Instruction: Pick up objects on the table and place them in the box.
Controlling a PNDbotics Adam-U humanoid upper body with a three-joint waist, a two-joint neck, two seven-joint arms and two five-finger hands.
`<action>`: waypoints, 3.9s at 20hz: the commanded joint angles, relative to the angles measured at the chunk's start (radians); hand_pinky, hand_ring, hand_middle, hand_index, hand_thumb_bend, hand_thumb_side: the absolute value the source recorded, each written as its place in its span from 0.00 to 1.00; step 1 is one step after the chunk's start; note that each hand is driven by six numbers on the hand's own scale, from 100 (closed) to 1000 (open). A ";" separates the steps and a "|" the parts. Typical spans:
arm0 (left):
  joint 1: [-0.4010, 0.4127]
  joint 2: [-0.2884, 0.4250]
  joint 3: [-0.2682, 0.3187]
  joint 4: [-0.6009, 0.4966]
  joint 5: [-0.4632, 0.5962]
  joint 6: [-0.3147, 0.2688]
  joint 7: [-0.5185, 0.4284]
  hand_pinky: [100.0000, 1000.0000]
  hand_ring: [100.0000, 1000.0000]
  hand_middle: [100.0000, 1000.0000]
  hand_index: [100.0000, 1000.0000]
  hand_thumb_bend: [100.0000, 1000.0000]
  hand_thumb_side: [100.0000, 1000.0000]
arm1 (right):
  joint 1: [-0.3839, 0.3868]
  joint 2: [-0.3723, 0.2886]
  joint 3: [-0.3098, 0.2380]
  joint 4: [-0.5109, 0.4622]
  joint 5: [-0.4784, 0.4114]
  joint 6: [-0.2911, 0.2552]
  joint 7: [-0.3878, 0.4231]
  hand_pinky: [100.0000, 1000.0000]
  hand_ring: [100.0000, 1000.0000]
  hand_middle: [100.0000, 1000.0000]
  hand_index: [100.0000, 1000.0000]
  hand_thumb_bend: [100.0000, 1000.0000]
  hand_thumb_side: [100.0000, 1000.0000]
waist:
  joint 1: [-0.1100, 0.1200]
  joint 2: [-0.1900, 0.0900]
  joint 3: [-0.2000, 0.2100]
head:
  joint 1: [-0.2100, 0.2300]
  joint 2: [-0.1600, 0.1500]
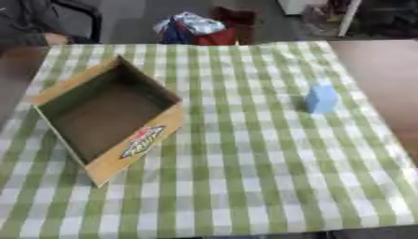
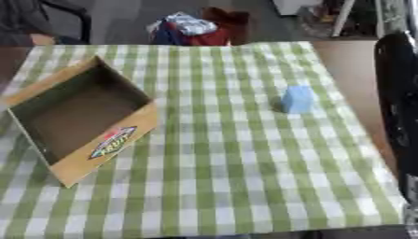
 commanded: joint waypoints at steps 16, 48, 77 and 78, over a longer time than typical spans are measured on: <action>-0.026 0.032 -0.017 -0.019 0.010 0.002 -0.021 0.61 0.54 0.63 0.67 0.00 0.64 | 0.023 -0.339 0.435 0.450 0.142 0.168 0.216 0.78 1.00 0.99 0.96 0.00 0.36 | -0.015 0.001 0.037 | -0.050 0.005; -0.014 0.030 -0.008 -0.019 0.002 0.007 -0.016 0.61 0.55 0.62 0.67 0.00 0.64 | -0.037 -0.273 0.260 0.705 0.956 -0.261 0.910 0.89 1.00 1.00 1.00 0.46 0.29 | -0.020 -0.002 0.021 | -0.034 0.005; -0.021 0.024 -0.009 -0.019 0.004 0.006 -0.018 0.61 0.55 0.62 0.67 0.00 0.64 | -0.068 -0.159 0.277 0.804 1.095 -0.302 0.890 0.89 1.00 0.99 0.96 0.36 0.32 | -0.010 0.013 0.037 | -0.040 0.005; -0.021 0.024 -0.009 -0.019 0.004 0.006 -0.019 0.61 0.55 0.62 0.67 0.00 0.64 | -0.068 -0.159 0.278 0.804 1.098 -0.304 0.891 0.89 1.00 0.99 0.96 0.36 0.32 | -0.010 0.012 0.037 | -0.040 0.005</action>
